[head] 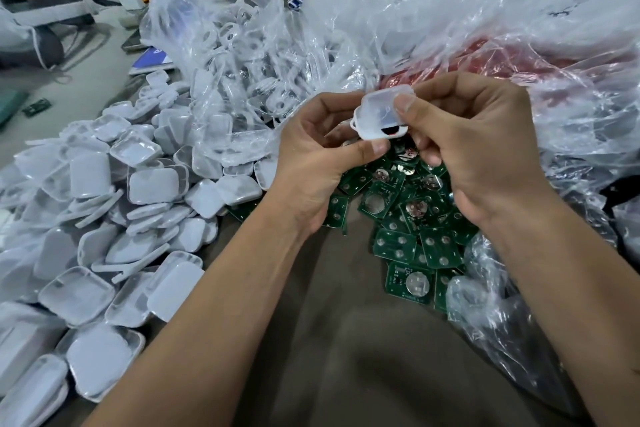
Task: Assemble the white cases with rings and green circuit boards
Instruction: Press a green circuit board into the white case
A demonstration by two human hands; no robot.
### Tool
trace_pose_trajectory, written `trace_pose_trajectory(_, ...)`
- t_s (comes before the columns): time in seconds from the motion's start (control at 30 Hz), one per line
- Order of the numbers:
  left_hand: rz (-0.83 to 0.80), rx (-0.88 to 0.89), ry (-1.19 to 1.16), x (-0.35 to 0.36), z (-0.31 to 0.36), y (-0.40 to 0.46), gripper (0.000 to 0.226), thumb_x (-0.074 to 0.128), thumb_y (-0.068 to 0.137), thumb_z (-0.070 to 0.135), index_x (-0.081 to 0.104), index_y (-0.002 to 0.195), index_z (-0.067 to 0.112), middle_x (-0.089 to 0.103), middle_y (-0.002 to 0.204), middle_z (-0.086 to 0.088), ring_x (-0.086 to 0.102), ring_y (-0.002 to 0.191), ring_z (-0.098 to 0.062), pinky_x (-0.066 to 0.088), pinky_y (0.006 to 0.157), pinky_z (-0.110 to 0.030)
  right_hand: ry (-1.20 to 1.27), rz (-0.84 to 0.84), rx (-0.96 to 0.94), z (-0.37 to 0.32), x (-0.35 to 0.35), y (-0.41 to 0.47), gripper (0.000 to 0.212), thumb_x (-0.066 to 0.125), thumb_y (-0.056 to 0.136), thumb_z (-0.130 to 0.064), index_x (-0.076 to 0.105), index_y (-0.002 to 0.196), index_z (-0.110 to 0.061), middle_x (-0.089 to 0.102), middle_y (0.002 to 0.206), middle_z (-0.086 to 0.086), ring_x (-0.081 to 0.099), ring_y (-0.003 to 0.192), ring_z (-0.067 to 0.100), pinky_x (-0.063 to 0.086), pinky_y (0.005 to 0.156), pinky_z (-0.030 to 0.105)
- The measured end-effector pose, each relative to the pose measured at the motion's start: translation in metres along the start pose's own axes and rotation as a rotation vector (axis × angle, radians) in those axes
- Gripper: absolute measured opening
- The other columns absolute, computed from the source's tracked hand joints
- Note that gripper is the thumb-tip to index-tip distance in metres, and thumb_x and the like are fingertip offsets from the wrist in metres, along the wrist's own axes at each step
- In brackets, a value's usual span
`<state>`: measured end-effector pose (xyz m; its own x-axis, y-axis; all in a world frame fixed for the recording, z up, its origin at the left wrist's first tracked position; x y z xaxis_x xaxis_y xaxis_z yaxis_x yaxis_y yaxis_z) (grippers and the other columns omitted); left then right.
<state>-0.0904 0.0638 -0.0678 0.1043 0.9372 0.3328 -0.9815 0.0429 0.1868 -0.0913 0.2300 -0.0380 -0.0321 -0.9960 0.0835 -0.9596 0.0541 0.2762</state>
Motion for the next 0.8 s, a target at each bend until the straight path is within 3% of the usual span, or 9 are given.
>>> trace_pose_trajectory(0.17,0.02,-0.025,0.009,-0.0005,-0.0008,-0.0004,0.047,0.08,0.067,-0.013,0.066,0.108,0.005,0.073,0.101,-0.012,0.068,0.094,-0.026,0.058,0.086,-0.035,0.126,-0.025,0.091,0.0,-0.0016,0.0011,0.017,0.075,0.092,-0.006,0.069,0.079,-0.012,0.068,0.063,0.003,0.056,0.051,0.014,0.039,0.04,0.021)
trace_pose_trajectory(0.27,0.005,-0.03,0.003,-0.0007,-0.0001,0.0001,0.048,0.08,0.068,-0.016,0.065,0.111,0.0,0.074,0.105,-0.012,0.07,0.093,-0.023,0.058,0.084,-0.033,0.153,-0.066,0.042,-0.0019,-0.0023,0.0013,0.014,0.074,0.092,0.0,0.067,0.086,-0.011,0.069,0.066,0.004,0.063,0.058,0.016,0.043,0.044,0.022)
trace_pose_trajectory(0.43,0.005,-0.023,-0.003,-0.0029,-0.0003,0.0007,0.046,0.078,0.068,-0.013,0.067,0.107,0.007,0.075,0.104,-0.006,0.072,0.089,-0.018,0.057,0.083,-0.03,0.136,-0.134,-0.026,-0.0033,-0.0027,0.0038,0.021,0.072,0.09,0.006,0.072,0.086,-0.014,0.074,0.09,0.009,0.059,0.074,0.027,0.046,0.052,0.026)
trace_pose_trajectory(0.53,0.008,-0.015,-0.003,-0.0042,-0.0009,0.0011,0.047,0.078,0.067,-0.013,0.068,0.106,0.01,0.076,0.1,-0.003,0.07,0.084,-0.015,0.058,0.083,-0.03,0.139,-0.17,-0.046,-0.0021,-0.0008,0.0044,0.022,0.067,0.093,0.007,0.07,0.086,-0.014,0.069,0.091,0.013,0.049,0.073,0.03,0.042,0.052,0.027)
trace_pose_trajectory(0.7,0.024,0.014,0.007,-0.0042,0.0002,0.0007,0.047,0.079,0.066,-0.014,0.069,0.105,0.009,0.076,0.108,-0.008,0.071,0.094,-0.023,0.059,0.084,-0.033,0.234,-0.193,0.029,-0.0043,-0.0018,0.0034,0.021,0.053,0.092,0.001,0.073,0.088,-0.006,0.068,0.09,0.014,0.058,0.077,0.025,0.05,0.059,0.03)
trace_pose_trajectory(0.8,0.059,0.055,0.052,-0.0044,0.0011,0.0002,0.047,0.08,0.067,-0.016,0.067,0.107,0.004,0.076,0.109,-0.011,0.071,0.1,-0.029,0.059,0.086,-0.038,0.125,-0.14,-0.032,-0.0036,-0.0027,0.0037,0.011,0.064,0.097,-0.008,0.072,0.09,-0.006,0.069,0.084,0.012,0.059,0.072,0.027,0.052,0.057,0.032)
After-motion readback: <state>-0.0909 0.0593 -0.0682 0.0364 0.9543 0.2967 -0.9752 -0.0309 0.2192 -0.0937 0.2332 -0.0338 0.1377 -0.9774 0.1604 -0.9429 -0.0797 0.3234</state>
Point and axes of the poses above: each hand's wrist, its own y-axis towards the middle knuckle, its own x-axis out of the palm, z = x × y, the point moved 3 cm from there along y, towards the middle knuckle
